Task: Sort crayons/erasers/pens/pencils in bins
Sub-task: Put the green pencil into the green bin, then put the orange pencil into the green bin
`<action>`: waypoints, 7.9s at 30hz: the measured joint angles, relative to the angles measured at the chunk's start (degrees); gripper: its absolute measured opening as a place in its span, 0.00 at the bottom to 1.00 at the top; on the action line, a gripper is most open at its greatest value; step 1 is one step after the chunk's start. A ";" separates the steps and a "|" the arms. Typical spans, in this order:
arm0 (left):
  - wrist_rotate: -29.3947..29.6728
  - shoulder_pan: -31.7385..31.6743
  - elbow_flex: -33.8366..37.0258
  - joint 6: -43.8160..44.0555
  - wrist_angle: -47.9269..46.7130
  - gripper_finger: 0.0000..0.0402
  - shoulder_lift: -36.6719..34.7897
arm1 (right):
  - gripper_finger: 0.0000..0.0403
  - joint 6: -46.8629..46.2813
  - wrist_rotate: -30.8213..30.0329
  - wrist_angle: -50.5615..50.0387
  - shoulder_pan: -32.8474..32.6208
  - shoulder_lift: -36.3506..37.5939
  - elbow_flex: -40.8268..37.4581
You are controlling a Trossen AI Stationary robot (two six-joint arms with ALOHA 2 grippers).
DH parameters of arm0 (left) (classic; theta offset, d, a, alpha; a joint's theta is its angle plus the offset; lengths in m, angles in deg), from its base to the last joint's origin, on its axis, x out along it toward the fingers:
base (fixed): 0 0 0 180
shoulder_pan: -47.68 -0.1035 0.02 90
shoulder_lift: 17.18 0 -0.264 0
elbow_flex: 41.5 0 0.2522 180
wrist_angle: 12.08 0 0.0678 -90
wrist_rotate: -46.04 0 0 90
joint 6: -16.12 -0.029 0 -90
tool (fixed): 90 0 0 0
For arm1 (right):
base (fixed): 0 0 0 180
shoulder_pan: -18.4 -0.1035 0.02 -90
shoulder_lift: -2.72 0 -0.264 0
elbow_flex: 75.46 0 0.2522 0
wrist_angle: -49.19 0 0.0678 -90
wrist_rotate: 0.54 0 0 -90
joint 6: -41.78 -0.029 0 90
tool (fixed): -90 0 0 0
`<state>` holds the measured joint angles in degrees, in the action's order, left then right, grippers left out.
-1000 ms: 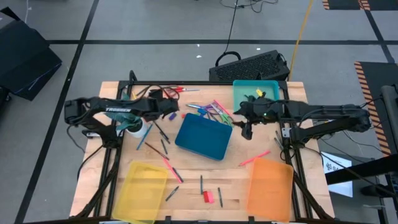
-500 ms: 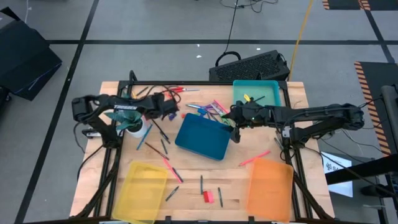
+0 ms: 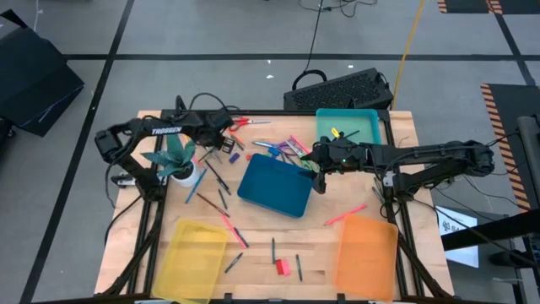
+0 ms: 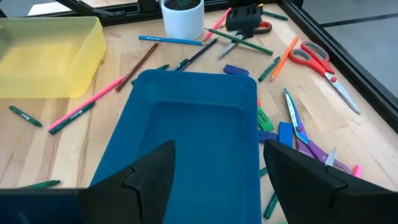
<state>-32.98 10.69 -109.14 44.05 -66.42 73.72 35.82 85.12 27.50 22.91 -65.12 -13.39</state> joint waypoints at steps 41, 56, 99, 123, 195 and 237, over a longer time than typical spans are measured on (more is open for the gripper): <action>-1.27 5.40 -11.70 0.65 -7.70 0.04 3.78 | 0.60 5.85 -0.35 -1.42 -1.78 13.02 0.00; 7.11 37.39 -11.74 -15.62 42.39 0.05 -1.11 | 0.60 5.46 0.13 30.56 -2.75 12.67 -16.22; 5.18 42.69 -11.90 -29.14 72.28 0.03 9.37 | 0.17 4.30 10.17 43.21 -3.48 10.03 -16.24; -1.28 40.21 -11.90 -29.32 75.10 0.04 9.28 | 0.16 5.80 10.09 42.26 -3.45 9.99 -16.24; 21.70 37.70 -3.68 -11.14 15.58 0.71 -14.89 | 0.04 39.33 -6.19 -31.40 44.92 -23.30 13.29; -1.06 4.38 -23.46 15.19 -5.71 0.71 13.55 | 0.42 16.97 -6.10 -28.59 13.97 0.48 13.18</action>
<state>-34.04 15.07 -132.60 59.24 -72.12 87.27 52.79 79.02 -1.09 36.88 -64.63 -0.21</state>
